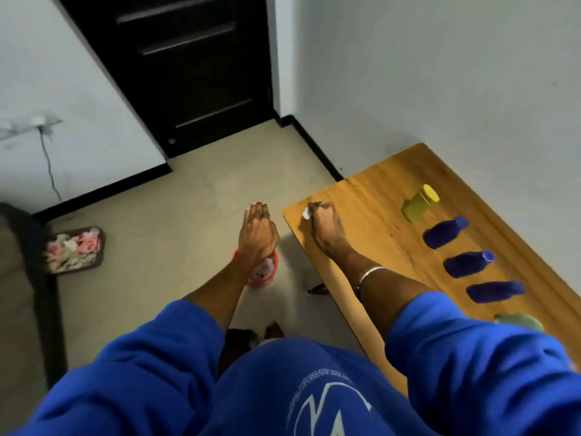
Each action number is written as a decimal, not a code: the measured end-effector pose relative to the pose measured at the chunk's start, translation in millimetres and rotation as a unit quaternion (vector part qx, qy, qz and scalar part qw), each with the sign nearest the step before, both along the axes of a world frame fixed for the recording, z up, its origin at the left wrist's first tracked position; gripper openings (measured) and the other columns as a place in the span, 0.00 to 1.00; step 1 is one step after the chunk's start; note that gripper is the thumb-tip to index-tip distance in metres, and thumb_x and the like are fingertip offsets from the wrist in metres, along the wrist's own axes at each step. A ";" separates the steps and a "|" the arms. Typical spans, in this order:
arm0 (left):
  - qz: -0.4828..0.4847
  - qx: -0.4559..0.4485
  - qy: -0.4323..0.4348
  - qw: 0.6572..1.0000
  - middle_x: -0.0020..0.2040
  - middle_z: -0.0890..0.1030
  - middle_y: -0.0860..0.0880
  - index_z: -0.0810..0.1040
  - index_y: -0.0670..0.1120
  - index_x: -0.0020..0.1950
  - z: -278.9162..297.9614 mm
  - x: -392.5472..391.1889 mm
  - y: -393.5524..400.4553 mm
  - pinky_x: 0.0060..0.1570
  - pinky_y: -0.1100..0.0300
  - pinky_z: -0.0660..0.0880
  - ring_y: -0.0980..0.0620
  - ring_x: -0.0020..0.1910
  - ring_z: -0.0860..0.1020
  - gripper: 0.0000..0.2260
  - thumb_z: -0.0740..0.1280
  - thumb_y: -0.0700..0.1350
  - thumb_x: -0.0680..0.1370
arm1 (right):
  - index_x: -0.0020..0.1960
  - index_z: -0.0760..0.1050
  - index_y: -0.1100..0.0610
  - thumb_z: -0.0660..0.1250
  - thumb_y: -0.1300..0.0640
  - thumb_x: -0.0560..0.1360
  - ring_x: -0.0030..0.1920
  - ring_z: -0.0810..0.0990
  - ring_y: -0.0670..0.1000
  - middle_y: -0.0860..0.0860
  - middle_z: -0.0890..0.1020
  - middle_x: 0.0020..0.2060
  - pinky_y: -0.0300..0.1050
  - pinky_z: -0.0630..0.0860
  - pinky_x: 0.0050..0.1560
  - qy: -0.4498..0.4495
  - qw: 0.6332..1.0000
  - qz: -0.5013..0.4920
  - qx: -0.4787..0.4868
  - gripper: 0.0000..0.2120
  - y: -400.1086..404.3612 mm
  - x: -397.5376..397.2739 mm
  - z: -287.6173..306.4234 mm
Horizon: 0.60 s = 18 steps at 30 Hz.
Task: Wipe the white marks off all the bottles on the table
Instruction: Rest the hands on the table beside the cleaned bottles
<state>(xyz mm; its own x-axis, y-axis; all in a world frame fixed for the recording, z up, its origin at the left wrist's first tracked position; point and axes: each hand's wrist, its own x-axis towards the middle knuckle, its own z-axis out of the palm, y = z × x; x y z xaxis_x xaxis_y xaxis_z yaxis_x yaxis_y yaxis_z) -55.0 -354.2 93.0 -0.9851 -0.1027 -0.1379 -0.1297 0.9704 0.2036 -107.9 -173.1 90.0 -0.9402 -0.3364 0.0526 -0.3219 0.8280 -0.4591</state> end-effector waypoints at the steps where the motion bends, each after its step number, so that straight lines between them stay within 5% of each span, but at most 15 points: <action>1: 0.015 0.004 -0.004 1.000 0.80 0.61 0.36 0.58 0.34 0.80 -1.6 0.3 -9.3 0.80 0.49 0.48 0.39 0.80 0.58 0.25 0.54 0.42 0.84 | 0.52 0.78 0.62 0.63 0.67 0.77 0.52 0.81 0.63 0.62 0.83 0.49 0.57 0.80 0.48 0.001 1.000 0.010 -0.003 0.07 -11.2 -4.7 -1.6; 4: 0.052 0.013 0.004 0.999 0.78 0.64 0.34 0.60 0.33 0.79 -10.4 5.9 -36.3 0.80 0.47 0.51 0.37 0.79 0.61 0.26 0.51 0.43 0.82 | 0.49 0.78 0.61 0.64 0.67 0.77 0.46 0.81 0.62 0.60 0.82 0.45 0.53 0.77 0.42 0.006 0.999 0.038 0.004 0.05 -41.4 -12.9 -4.5; 9: 0.120 0.047 0.017 0.991 0.72 0.71 0.30 0.68 0.29 0.73 -22.4 16.0 -64.7 0.76 0.40 0.61 0.31 0.73 0.69 0.27 0.48 0.43 0.81 | 0.52 0.80 0.64 0.61 0.78 0.70 0.50 0.80 0.64 0.62 0.83 0.47 0.53 0.79 0.44 -0.007 0.997 0.082 0.008 0.18 -82.7 -25.1 -7.0; 18: 0.194 0.075 0.030 0.978 0.80 0.60 0.34 0.57 0.32 0.80 -27.7 15.9 -83.6 0.81 0.49 0.47 0.37 0.81 0.56 0.24 0.53 0.40 0.85 | 0.50 0.79 0.64 0.59 0.77 0.71 0.53 0.79 0.63 0.61 0.83 0.48 0.50 0.76 0.46 -0.042 0.984 0.171 0.018 0.16 -117.2 -47.9 -17.6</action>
<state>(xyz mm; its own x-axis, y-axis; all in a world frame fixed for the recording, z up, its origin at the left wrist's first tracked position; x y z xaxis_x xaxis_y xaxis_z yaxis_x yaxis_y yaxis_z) -39.1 -437.8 65.3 -0.8829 -0.4534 -0.1224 -0.4654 0.8096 0.3578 -155.9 -290.3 72.3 -0.7725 -0.6339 -0.0380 -0.5466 0.6941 -0.4685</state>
